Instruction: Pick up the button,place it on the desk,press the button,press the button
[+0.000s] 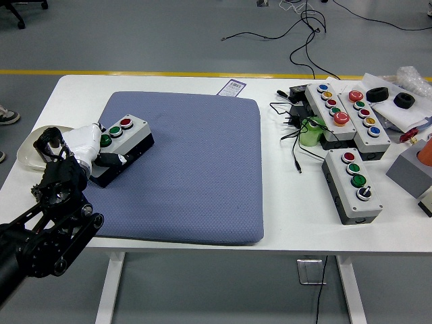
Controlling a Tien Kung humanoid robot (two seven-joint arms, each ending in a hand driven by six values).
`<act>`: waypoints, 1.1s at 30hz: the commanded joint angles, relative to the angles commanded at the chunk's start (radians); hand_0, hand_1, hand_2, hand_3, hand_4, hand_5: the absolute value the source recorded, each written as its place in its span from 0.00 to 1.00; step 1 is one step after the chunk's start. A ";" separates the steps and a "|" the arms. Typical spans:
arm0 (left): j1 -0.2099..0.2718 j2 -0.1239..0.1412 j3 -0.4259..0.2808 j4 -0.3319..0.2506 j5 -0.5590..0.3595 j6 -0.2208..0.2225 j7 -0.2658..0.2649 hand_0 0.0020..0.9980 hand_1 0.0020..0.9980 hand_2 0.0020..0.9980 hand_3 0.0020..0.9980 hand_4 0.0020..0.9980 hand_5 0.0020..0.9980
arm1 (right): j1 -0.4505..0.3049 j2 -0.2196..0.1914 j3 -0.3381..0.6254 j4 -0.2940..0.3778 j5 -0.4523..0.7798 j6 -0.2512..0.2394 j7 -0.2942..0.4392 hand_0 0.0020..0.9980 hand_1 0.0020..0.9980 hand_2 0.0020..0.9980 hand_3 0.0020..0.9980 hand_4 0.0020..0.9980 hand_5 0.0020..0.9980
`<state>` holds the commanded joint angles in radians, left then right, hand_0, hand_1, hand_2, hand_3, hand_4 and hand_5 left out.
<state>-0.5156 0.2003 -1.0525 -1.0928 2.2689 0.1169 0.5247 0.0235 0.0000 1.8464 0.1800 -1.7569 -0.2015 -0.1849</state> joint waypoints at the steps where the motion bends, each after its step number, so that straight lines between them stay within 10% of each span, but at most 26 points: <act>1: -0.001 0.007 0.001 0.000 0.000 0.008 -0.035 0.01 0.00 0.00 0.13 1.00 0.46 | 0.000 0.000 0.001 0.000 -0.001 0.000 0.000 0.54 0.67 0.71 0.64 0.31 0.16; 24: -0.038 0.141 0.126 0.118 -0.074 0.221 -0.606 0.02 0.00 0.00 0.09 0.98 0.47 | 0.001 0.000 -0.001 0.000 0.004 -0.001 -0.002 0.55 0.67 0.71 0.63 0.31 0.16; 33: -0.051 0.163 0.189 0.152 -0.171 0.274 -0.734 0.02 0.00 0.00 0.10 0.92 0.53 | 0.000 0.000 -0.001 0.000 0.005 -0.001 -0.001 0.54 0.67 0.71 0.63 0.31 0.16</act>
<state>-0.5667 0.3632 -0.8634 -0.9410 2.0978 0.3904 -0.2095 0.0233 0.0000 1.8450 0.1800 -1.7518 -0.2024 -0.1864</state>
